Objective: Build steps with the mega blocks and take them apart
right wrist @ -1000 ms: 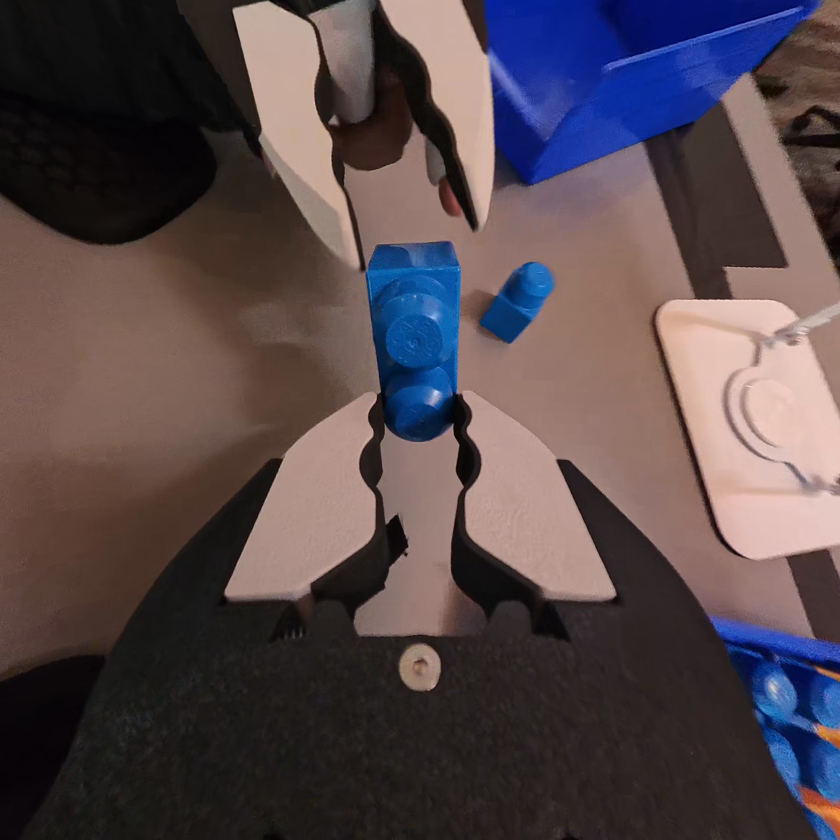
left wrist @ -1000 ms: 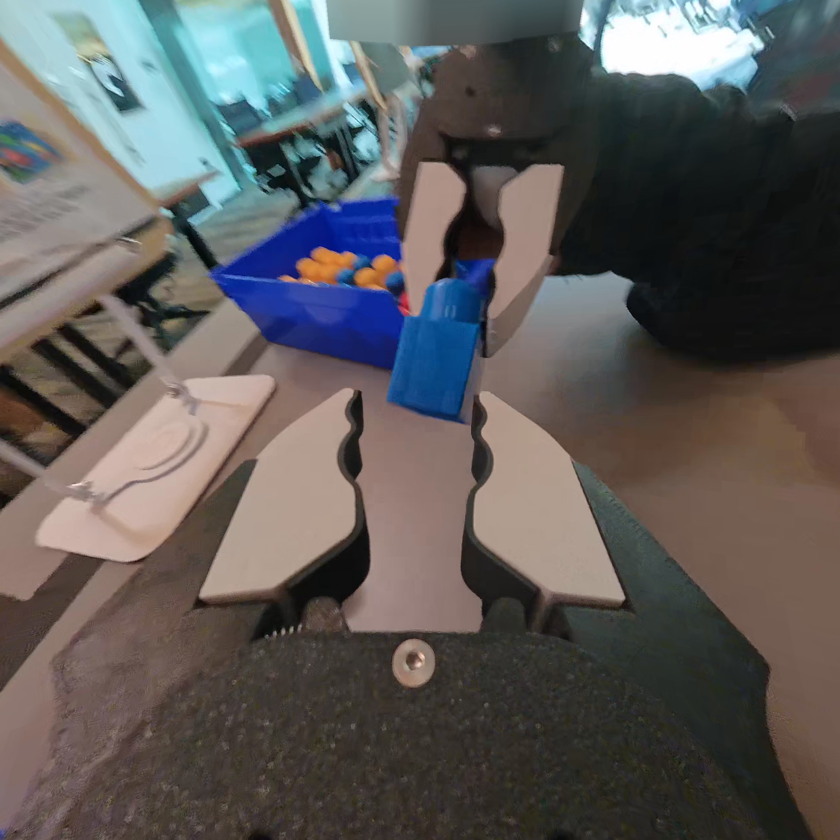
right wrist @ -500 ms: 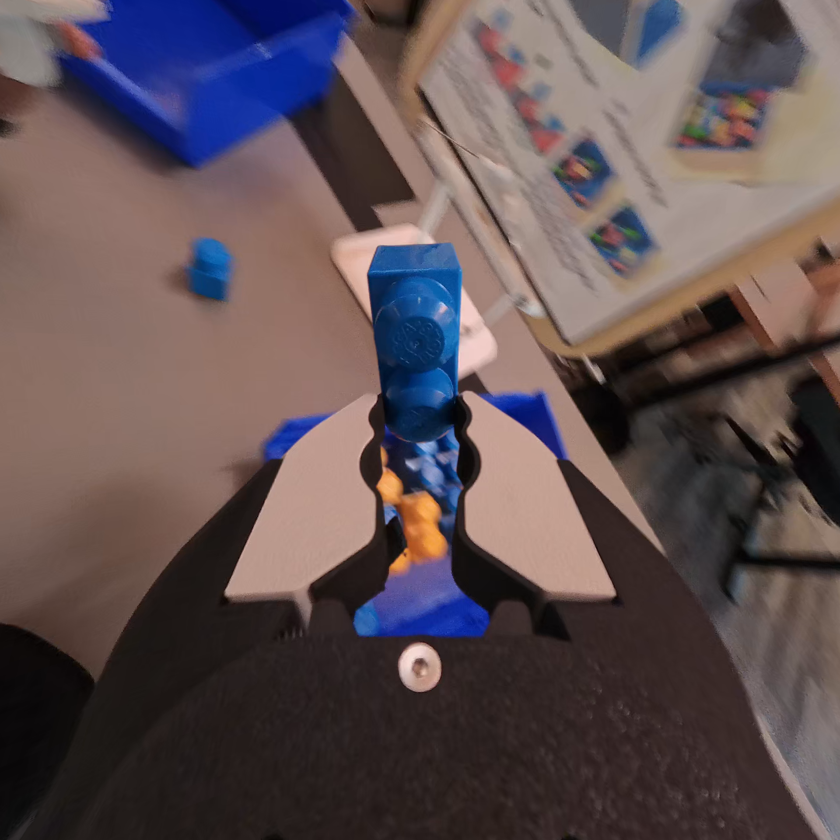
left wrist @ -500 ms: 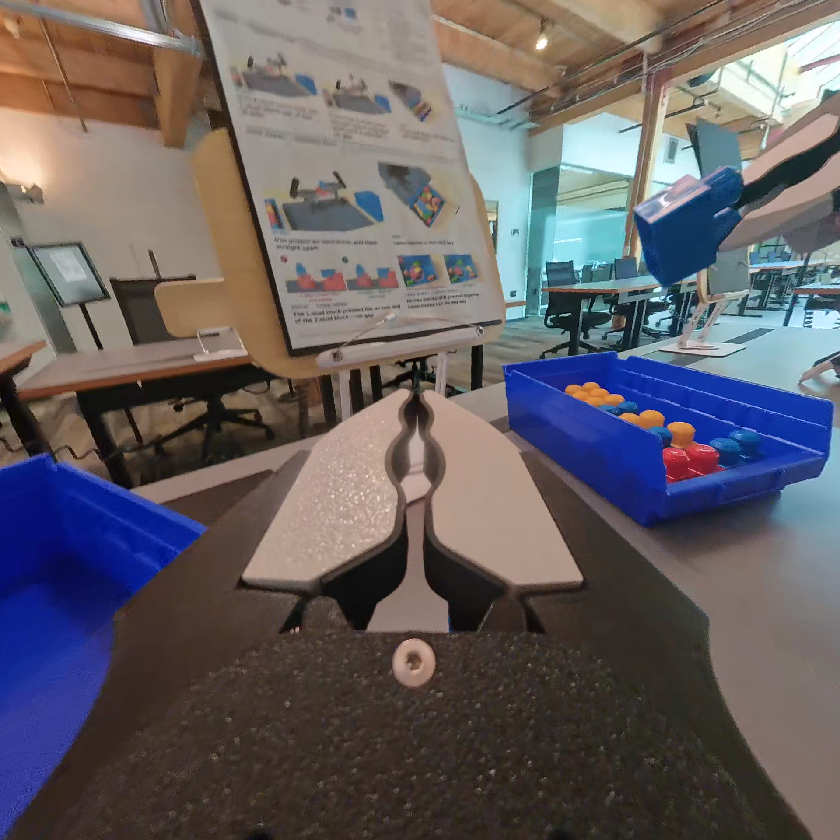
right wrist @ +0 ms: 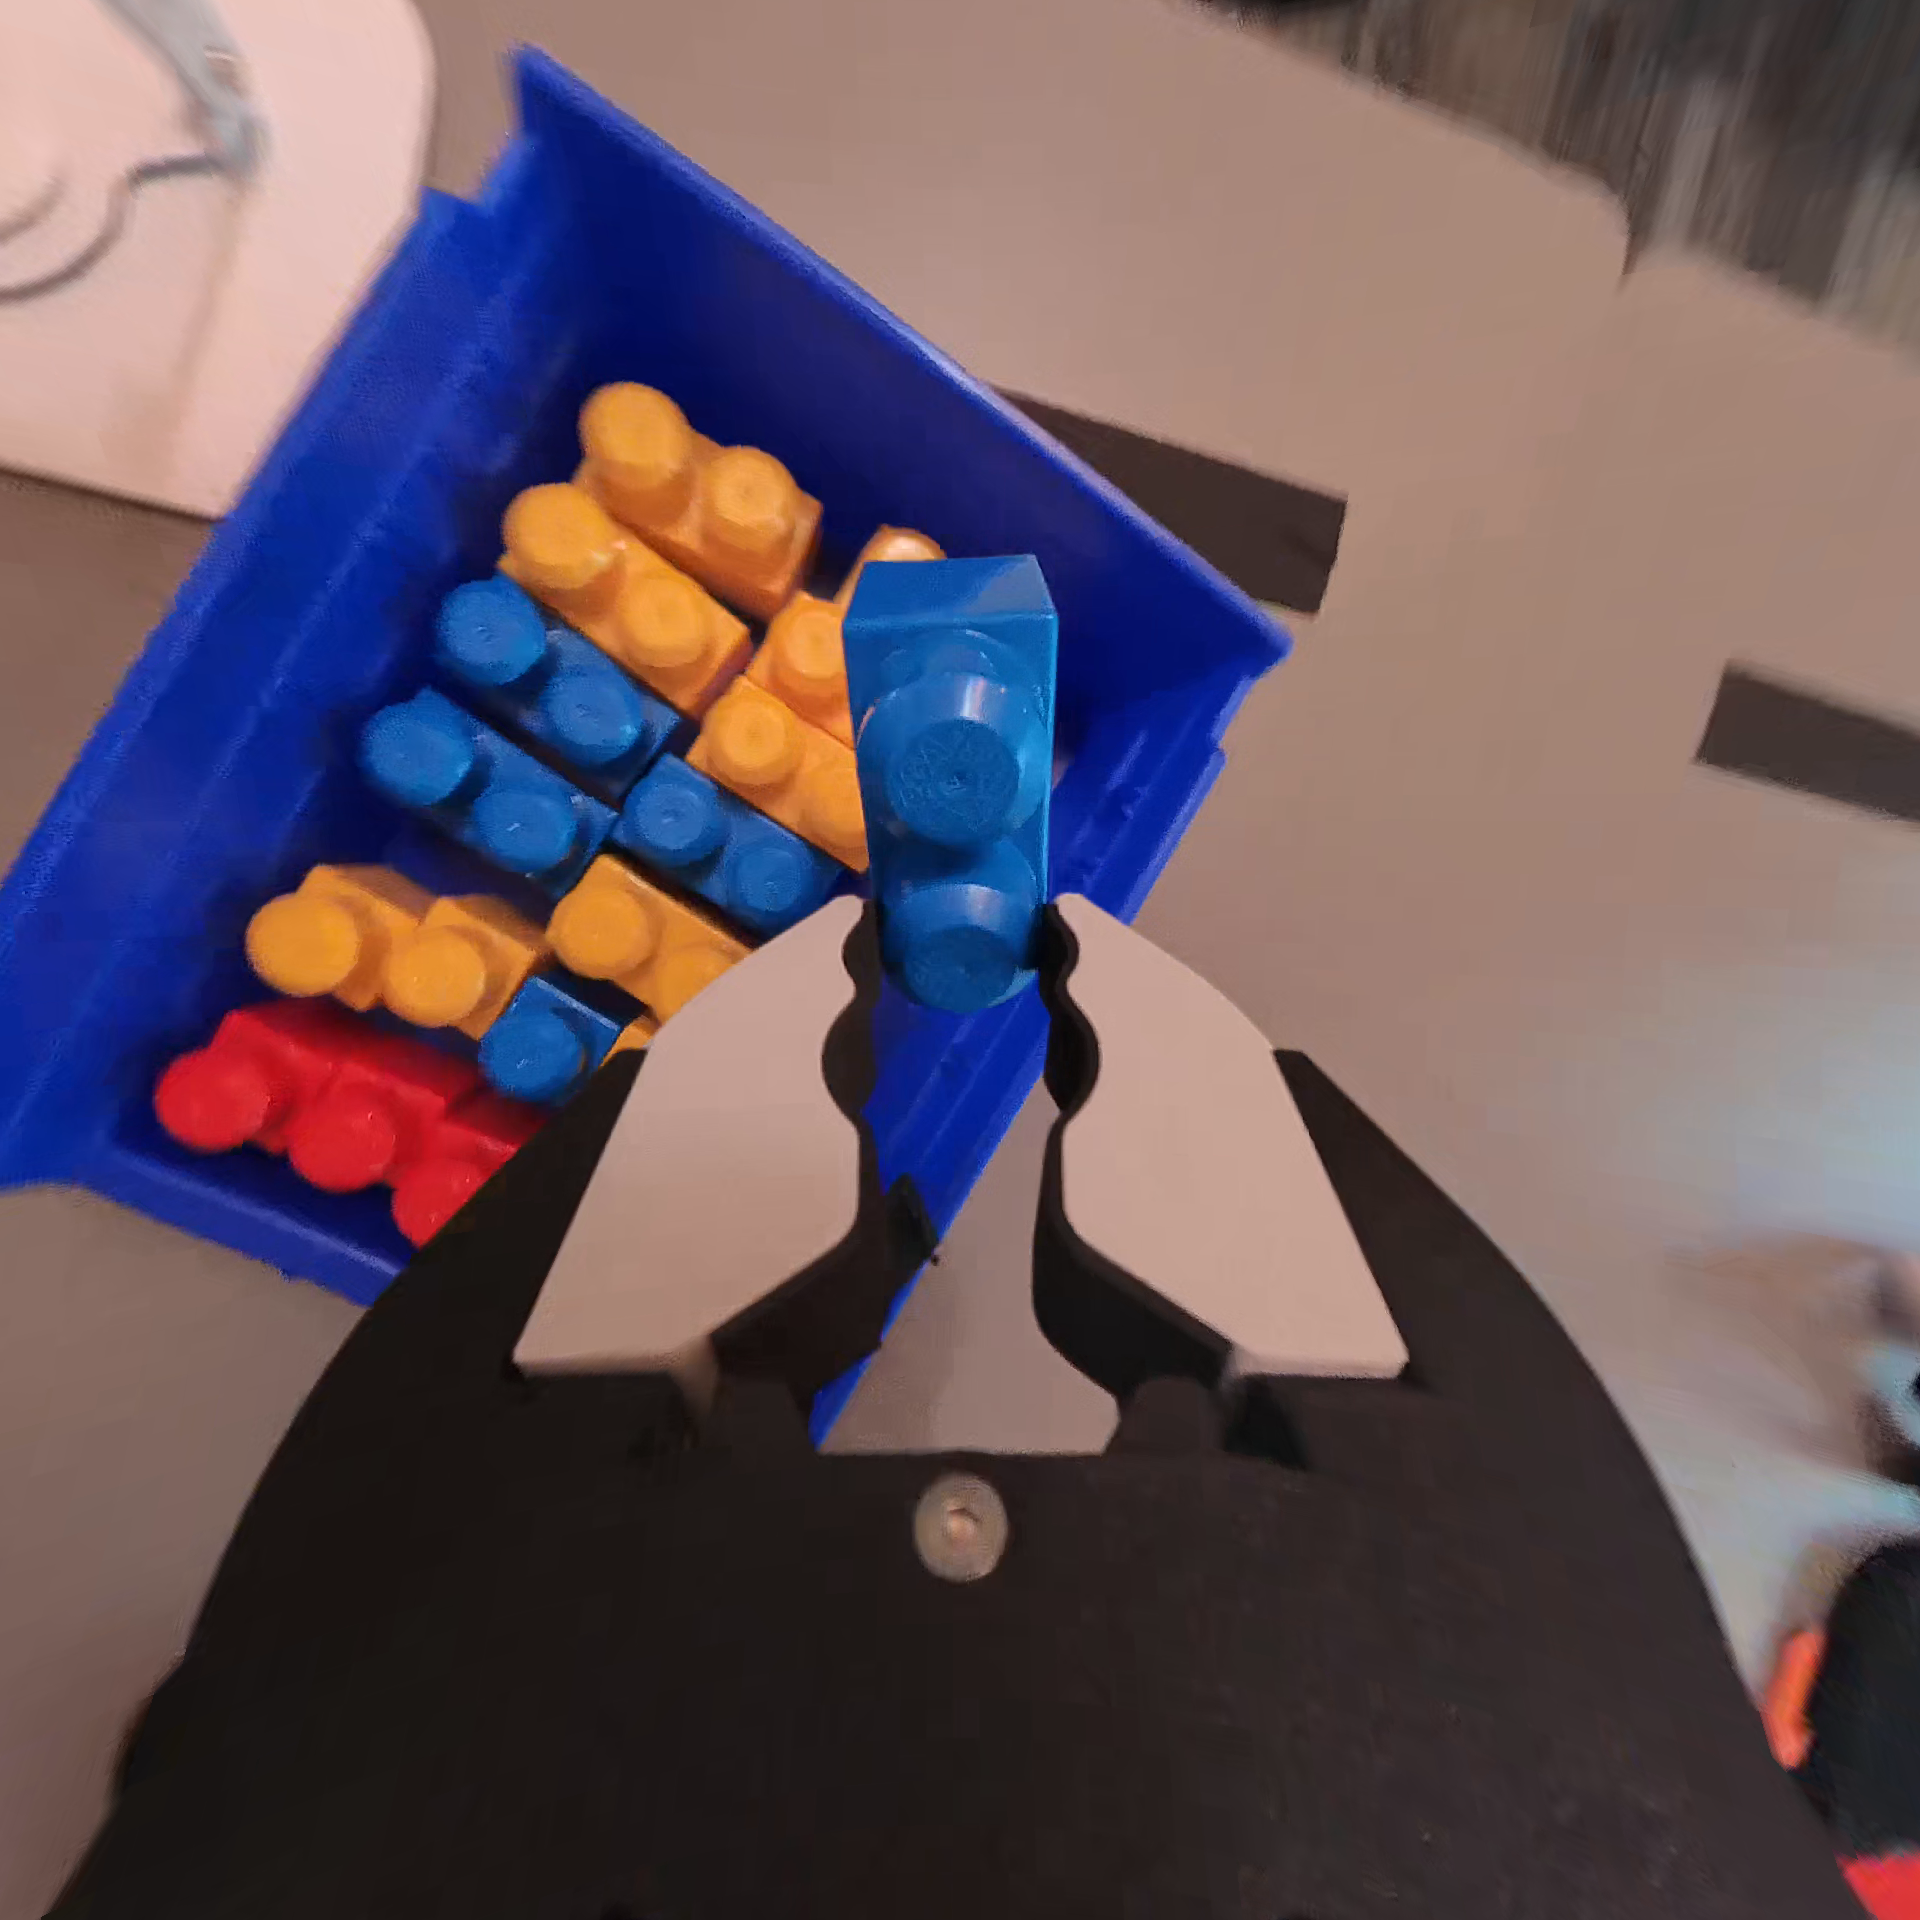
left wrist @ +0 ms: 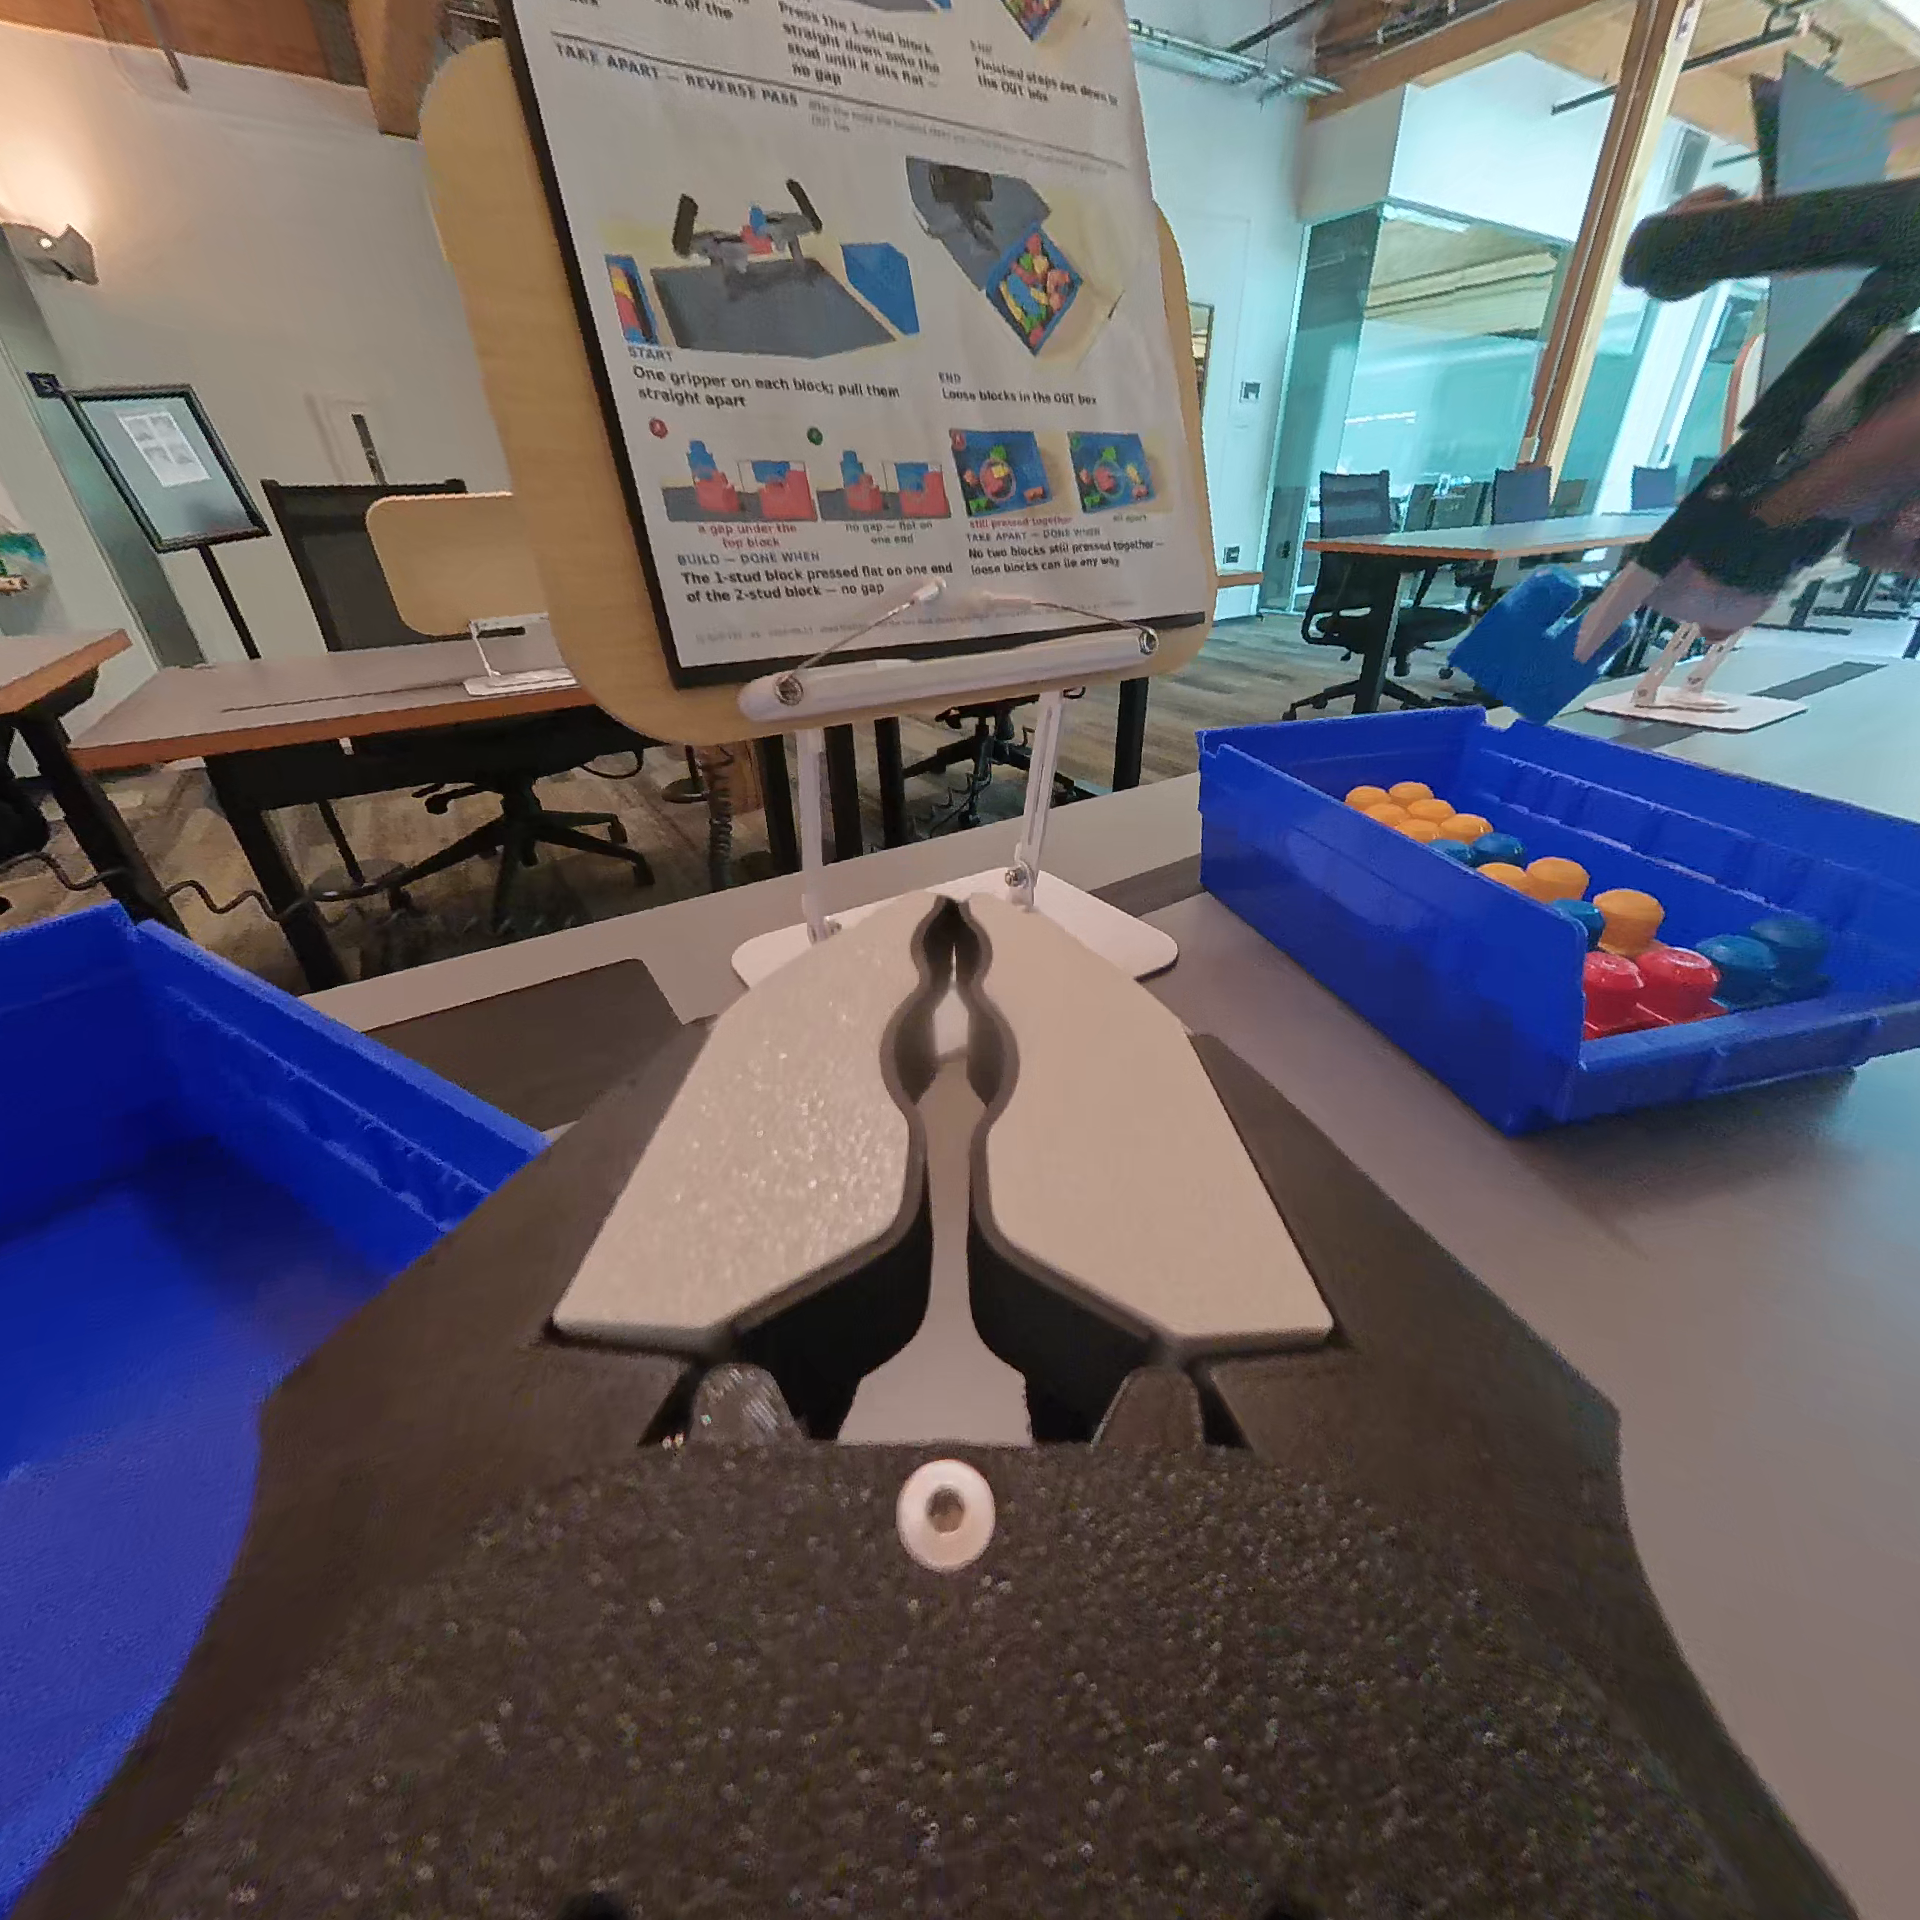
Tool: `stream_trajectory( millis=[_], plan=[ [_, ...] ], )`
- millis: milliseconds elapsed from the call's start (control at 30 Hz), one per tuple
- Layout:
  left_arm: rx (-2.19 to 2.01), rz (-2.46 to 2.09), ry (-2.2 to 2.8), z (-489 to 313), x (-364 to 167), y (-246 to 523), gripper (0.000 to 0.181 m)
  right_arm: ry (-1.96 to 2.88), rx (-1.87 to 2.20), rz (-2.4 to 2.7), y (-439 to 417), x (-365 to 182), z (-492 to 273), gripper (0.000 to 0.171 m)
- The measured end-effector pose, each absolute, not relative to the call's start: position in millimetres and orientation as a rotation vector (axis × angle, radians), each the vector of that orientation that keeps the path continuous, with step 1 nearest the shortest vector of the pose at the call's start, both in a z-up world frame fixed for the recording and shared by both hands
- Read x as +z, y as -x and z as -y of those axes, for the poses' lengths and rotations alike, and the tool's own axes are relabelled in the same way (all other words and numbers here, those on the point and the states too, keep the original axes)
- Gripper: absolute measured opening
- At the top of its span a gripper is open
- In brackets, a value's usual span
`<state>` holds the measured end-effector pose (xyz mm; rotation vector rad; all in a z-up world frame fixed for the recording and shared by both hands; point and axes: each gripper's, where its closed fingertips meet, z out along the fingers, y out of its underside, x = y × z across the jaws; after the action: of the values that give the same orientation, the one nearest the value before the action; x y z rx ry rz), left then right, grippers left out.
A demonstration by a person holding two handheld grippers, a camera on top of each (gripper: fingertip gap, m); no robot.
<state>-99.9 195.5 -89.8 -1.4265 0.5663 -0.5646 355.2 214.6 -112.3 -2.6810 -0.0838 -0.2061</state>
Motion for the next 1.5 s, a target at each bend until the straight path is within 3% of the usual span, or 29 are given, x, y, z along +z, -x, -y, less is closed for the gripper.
stream_trajectory(
  millis=[400, 800, 1133, 1367, 1500],
  plan=[
    [-0.564, -0.595, 1.44, -193.3, -90.1, 98.5, 0.0, 2.879, -0.222, -0.435, -362.2, -187.6, -212.1, 0.029],
    [-0.571, -0.6, 1.453, -198.0, -89.9, 103.7, 0.0, 2.978, -0.279, -0.541, -358.7, -220.1, -210.2, 0.03],
    [-0.567, -0.625, 1.466, -196.9, -95.1, 99.0, 0.0, 2.966, -0.273, -0.502, -358.5, -219.7, -215.3, 0.03],
    [-0.572, -0.634, 1.468, -196.3, -95.9, 97.9, 0.0, 2.921, -0.256, -0.427, -357.1, -202.7, -223.2, 0.047],
    [-0.572, -0.641, 1.472, -195.9, -96.9, 97.0, 0.0, 2.829, -0.302, -0.3, -359.4, -164.3, -236.8, 0.054]
  ],
)
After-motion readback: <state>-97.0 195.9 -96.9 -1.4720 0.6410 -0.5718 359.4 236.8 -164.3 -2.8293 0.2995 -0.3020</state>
